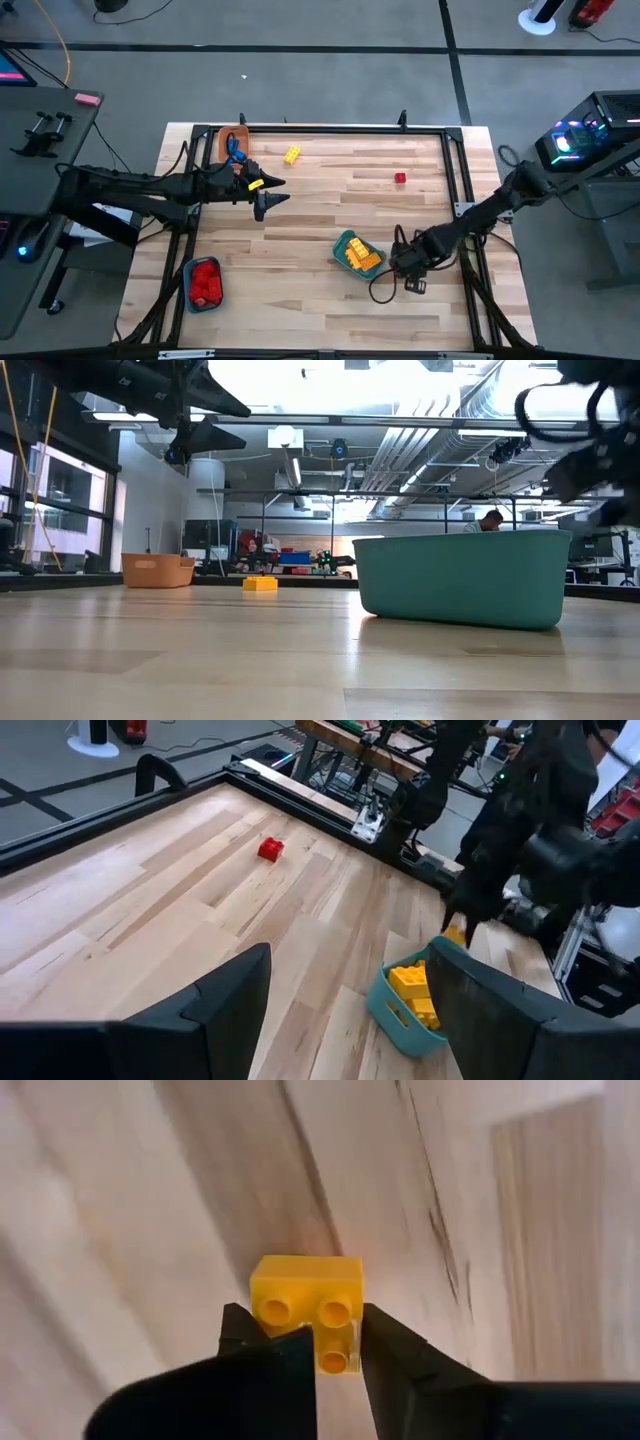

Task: Sort blocks
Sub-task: Put the yellow game piece into the right blue bin

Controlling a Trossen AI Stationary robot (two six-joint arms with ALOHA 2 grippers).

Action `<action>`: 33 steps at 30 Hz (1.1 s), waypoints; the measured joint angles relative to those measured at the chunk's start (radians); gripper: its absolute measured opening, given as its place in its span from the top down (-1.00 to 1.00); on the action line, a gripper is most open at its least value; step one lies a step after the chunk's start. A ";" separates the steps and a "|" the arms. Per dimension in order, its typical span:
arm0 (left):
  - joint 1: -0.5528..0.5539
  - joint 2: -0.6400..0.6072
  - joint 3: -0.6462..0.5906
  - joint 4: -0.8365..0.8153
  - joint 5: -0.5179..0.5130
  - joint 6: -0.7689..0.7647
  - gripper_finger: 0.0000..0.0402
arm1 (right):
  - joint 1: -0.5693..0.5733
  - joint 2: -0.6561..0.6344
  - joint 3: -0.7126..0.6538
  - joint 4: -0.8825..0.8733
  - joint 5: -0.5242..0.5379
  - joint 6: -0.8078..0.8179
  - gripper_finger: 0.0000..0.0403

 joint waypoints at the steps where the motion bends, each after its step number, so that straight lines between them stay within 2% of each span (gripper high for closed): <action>1: 0.000 0.000 0.000 0.000 0.000 0.005 -0.24 | 0.001 -0.023 0.001 -0.016 -0.006 0.011 0.91; 3: 0.000 0.000 0.000 0.000 0.000 0.007 -0.24 | 0.001 -0.069 0.013 -0.078 0.012 0.037 0.89; 6: 0.000 0.000 0.000 0.000 0.000 0.012 -0.24 | -0.018 -0.149 0.049 -0.128 0.124 0.111 0.94; 8: 0.000 0.000 0.000 0.000 0.000 0.015 -0.24 | -0.040 -0.196 0.063 -0.072 0.192 0.166 0.98; 11: 0.000 0.000 0.000 -0.001 0.000 0.015 -0.24 | -0.072 -0.224 0.067 0.140 0.281 0.220 0.97; 15: 0.000 0.000 0.000 -0.002 0.000 0.015 -0.24 | -0.090 -0.167 0.069 0.357 0.311 0.194 0.98; 20: 0.000 0.000 0.000 -0.004 0.000 0.015 -0.24 | -0.121 -0.069 0.068 0.381 0.289 0.230 0.95; 24: 0.000 0.000 0.000 -0.005 0.000 0.016 -0.24 | -0.142 -0.045 0.066 0.375 0.234 0.234 0.74; 33: 0.007 0.000 0.000 0.020 -0.003 0.080 -0.24 | -0.159 -0.085 0.067 0.374 0.165 0.209 0.07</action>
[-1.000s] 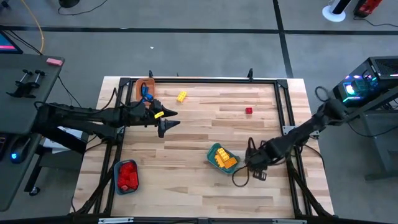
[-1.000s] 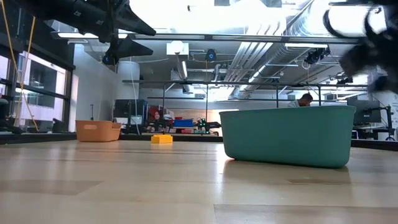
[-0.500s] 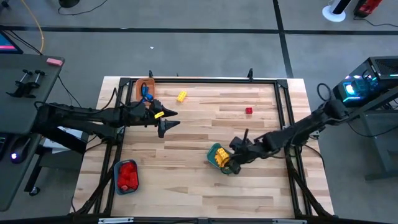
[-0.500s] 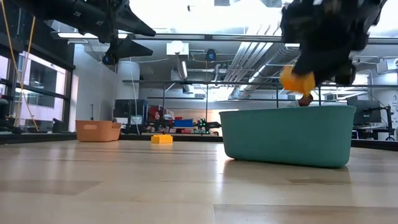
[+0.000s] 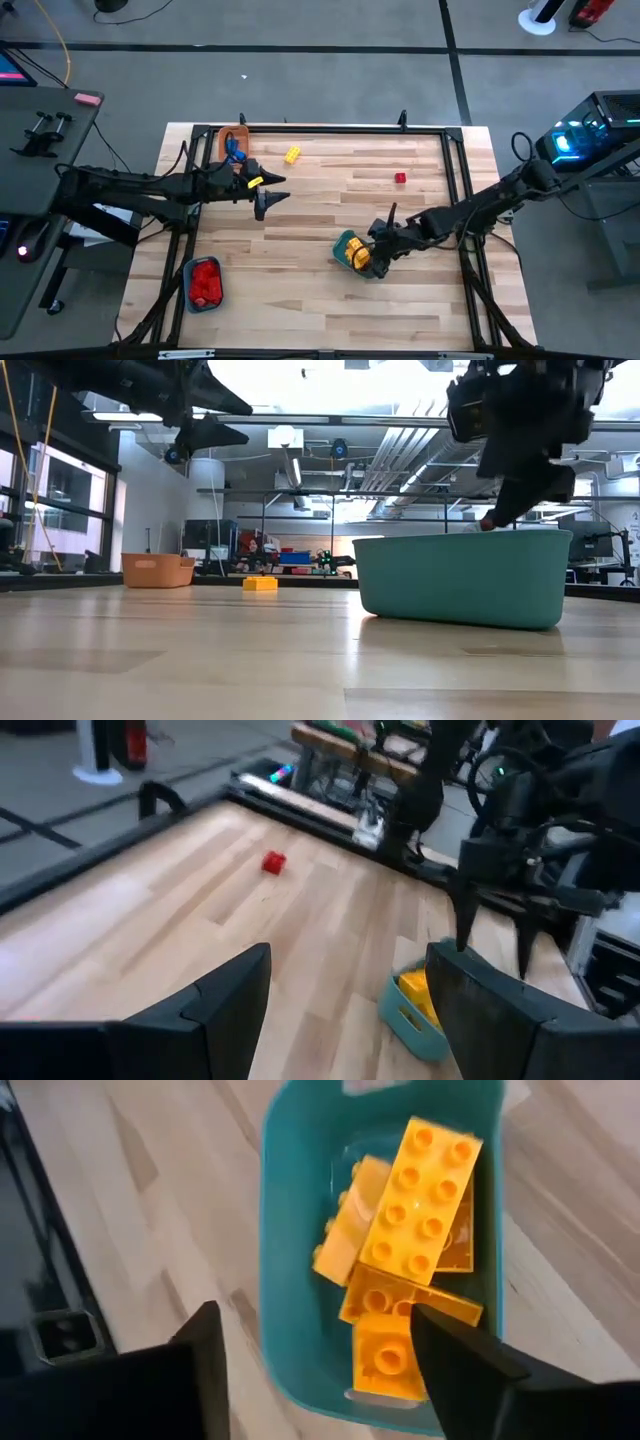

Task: Sort blocks
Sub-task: Put the yellow game piece into the right blue bin

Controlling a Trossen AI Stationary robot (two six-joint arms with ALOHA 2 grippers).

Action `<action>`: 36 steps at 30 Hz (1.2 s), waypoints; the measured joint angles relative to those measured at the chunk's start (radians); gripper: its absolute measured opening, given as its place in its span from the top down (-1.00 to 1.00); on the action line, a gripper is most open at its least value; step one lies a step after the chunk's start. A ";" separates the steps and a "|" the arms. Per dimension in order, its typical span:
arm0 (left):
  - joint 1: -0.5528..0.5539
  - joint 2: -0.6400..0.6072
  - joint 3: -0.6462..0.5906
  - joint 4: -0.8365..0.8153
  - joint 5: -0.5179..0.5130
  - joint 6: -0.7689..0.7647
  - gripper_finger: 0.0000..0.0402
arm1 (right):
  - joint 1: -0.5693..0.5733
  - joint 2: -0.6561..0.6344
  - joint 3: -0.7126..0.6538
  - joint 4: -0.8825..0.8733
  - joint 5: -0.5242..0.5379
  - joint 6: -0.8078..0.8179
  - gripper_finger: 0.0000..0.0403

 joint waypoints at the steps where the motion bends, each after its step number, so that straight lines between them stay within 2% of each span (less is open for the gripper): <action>1: 0.008 0.000 0.001 0.011 -0.014 0.005 -0.24 | -0.004 -0.009 0.000 0.000 0.001 0.011 0.02; 4: 0.089 0.032 0.071 -0.087 -0.113 -0.038 -0.24 | -0.025 -0.043 0.000 0.012 0.025 0.043 -0.06; 7: 0.242 0.139 0.240 -0.302 -0.083 0.042 -0.24 | -0.051 -0.082 0.000 0.026 0.089 0.061 -0.07; 11: 0.406 0.411 0.541 -0.615 -0.049 0.119 -0.24 | -0.093 -0.117 0.000 0.037 0.157 0.061 -0.07; 14: 0.475 0.628 0.741 -0.844 -0.051 0.116 -0.24 | -0.126 -0.130 0.000 0.060 0.162 0.064 -0.07; 17: 0.511 0.797 0.877 -0.995 -0.057 0.080 -0.24 | -0.145 -0.130 0.000 0.091 0.162 0.082 -0.07; 20: 0.526 0.921 0.939 -1.056 -0.040 0.047 -0.24 | -0.149 -0.129 0.000 0.110 0.164 0.089 -0.07; 23: 0.529 0.985 0.950 -1.048 -0.008 0.052 -0.24 | -0.148 -0.128 0.000 0.112 0.180 0.093 -0.07; 36: 0.530 1.103 0.950 -0.952 -0.018 0.067 -0.24 | -0.148 -0.127 0.000 0.120 0.218 0.109 -0.07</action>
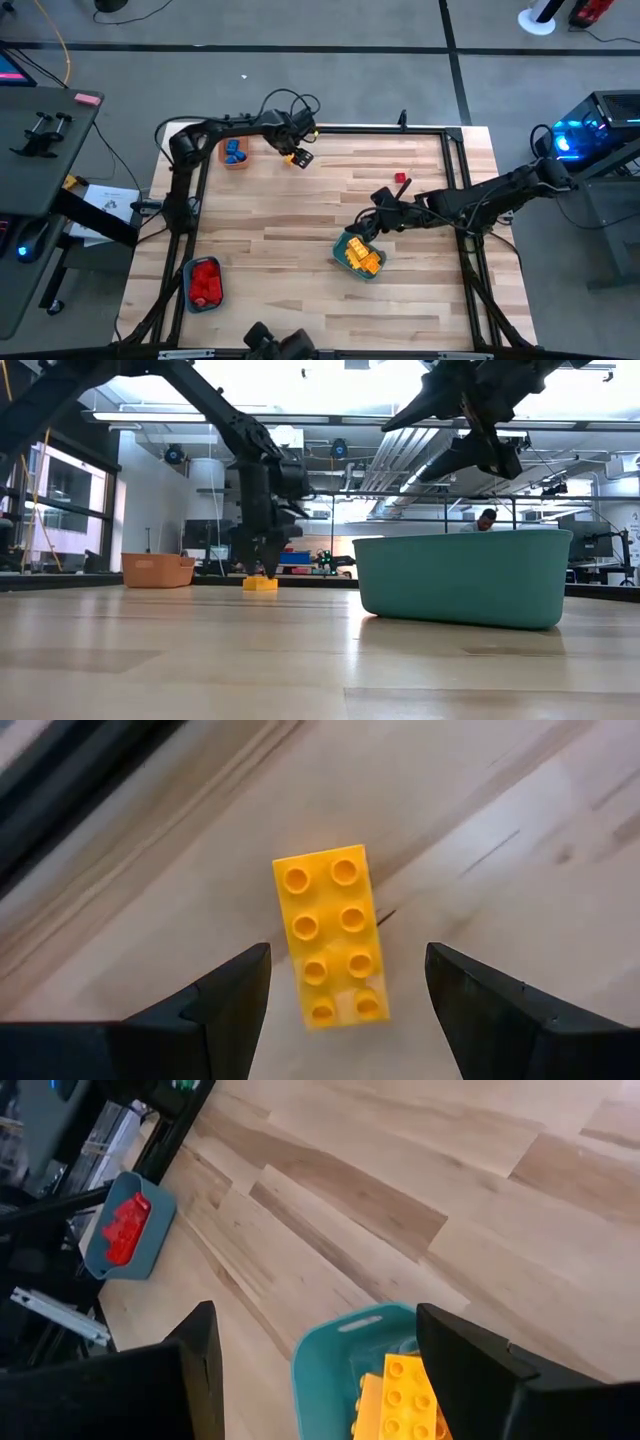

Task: Sort blocks
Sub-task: Put the yellow game piece into the right blue bin

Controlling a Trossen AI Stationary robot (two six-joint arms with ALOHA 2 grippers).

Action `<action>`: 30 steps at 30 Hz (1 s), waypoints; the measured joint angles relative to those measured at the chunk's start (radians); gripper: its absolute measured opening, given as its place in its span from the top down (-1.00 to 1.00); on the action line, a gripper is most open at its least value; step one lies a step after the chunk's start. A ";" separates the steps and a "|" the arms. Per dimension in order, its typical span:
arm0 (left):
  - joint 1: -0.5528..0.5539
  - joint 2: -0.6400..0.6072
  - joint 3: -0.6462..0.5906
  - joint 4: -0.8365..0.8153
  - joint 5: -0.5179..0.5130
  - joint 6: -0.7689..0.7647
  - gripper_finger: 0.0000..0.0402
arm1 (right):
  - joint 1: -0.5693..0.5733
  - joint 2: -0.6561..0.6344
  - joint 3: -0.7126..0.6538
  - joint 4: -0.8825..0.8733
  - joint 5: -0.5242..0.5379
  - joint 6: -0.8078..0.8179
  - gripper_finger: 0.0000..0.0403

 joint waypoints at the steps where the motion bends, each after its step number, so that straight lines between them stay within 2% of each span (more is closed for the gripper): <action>1: 0.002 0.009 0.000 0.000 0.000 0.000 -0.24 | 0.000 0.000 0.000 0.001 0.010 0.000 -0.07; 14: 0.002 0.078 0.005 -0.001 0.006 -0.018 -0.23 | 0.000 0.000 0.000 0.017 0.023 0.000 -0.07; 17: 0.003 0.075 0.004 -0.005 0.042 -0.013 -0.08 | 0.000 0.000 0.000 0.017 0.023 -0.001 -0.07; 22: 0.001 0.051 0.000 -0.059 0.117 0.057 0.50 | 0.000 0.000 0.000 0.017 0.040 -0.012 -0.07; 27: -0.038 -0.032 -0.003 -0.074 0.208 0.182 0.52 | 0.000 0.000 0.000 0.036 0.053 -0.059 -0.07; 30: -0.091 -0.113 -0.010 -0.048 0.282 0.293 0.52 | 0.003 -0.011 0.000 0.122 0.054 -0.163 -0.07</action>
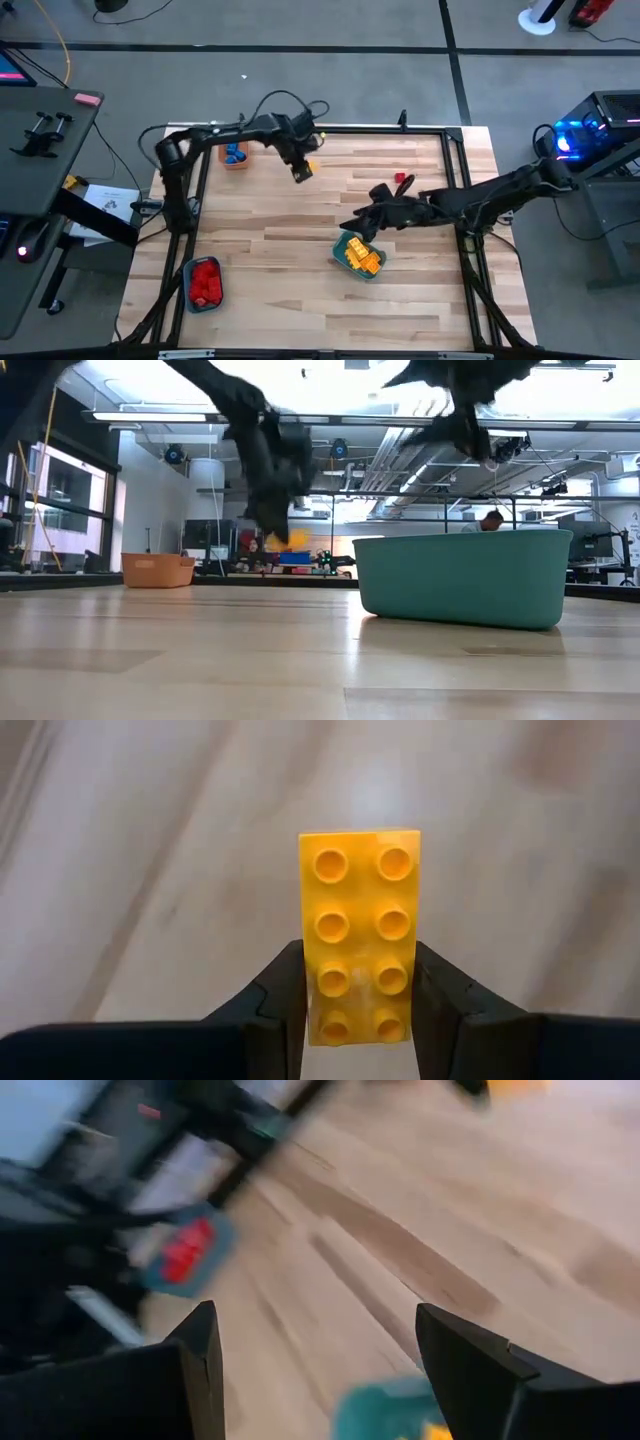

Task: Sort blocks
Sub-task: Put the yellow game piece into the right blue bin

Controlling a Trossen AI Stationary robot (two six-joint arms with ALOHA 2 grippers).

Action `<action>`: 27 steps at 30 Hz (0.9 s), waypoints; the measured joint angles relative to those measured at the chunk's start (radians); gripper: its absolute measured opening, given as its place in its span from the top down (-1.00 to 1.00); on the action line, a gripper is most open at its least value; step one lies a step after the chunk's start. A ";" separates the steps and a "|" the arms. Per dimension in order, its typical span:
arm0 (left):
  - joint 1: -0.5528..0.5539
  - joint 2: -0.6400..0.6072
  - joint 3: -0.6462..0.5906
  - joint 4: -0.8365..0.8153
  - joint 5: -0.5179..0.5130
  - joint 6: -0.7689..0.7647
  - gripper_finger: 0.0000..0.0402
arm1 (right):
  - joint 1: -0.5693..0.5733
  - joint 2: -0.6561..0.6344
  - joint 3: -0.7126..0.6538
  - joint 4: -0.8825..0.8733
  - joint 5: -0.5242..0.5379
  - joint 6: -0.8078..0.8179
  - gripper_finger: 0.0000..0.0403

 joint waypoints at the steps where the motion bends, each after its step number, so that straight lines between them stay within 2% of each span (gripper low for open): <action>1: -0.025 -0.032 -0.011 0.018 0.026 0.035 0.52 | 0.001 -0.013 0.000 0.034 0.000 -0.037 -0.07; 4: -0.128 -0.132 -0.058 0.115 0.088 0.068 0.52 | -0.007 -0.076 0.000 0.111 0.001 -0.129 -0.07; 9: -0.339 -0.237 -0.169 0.403 0.088 -0.030 0.52 | -0.014 -0.234 0.000 0.133 0.091 -0.237 -0.07; 13: -0.526 -0.227 -0.221 0.637 0.080 -0.116 0.52 | -0.014 -0.345 0.000 0.124 0.177 -0.304 -0.07; 16: -0.628 -0.179 -0.231 0.779 -0.001 -0.134 0.52 | -0.014 -0.395 0.000 0.118 0.219 -0.332 -0.07; 20: -0.697 -0.096 -0.231 0.928 -0.117 -0.098 0.51 | -0.014 -0.411 0.001 0.113 0.258 -0.339 -0.07; 22: -0.711 -0.063 -0.230 0.980 -0.161 -0.087 0.43 | -0.014 -0.403 0.001 0.106 0.258 -0.335 -0.07; 27: -0.712 -0.015 -0.231 1.016 -0.173 -0.076 0.17 | -0.013 -0.375 0.001 0.097 0.227 -0.291 -0.07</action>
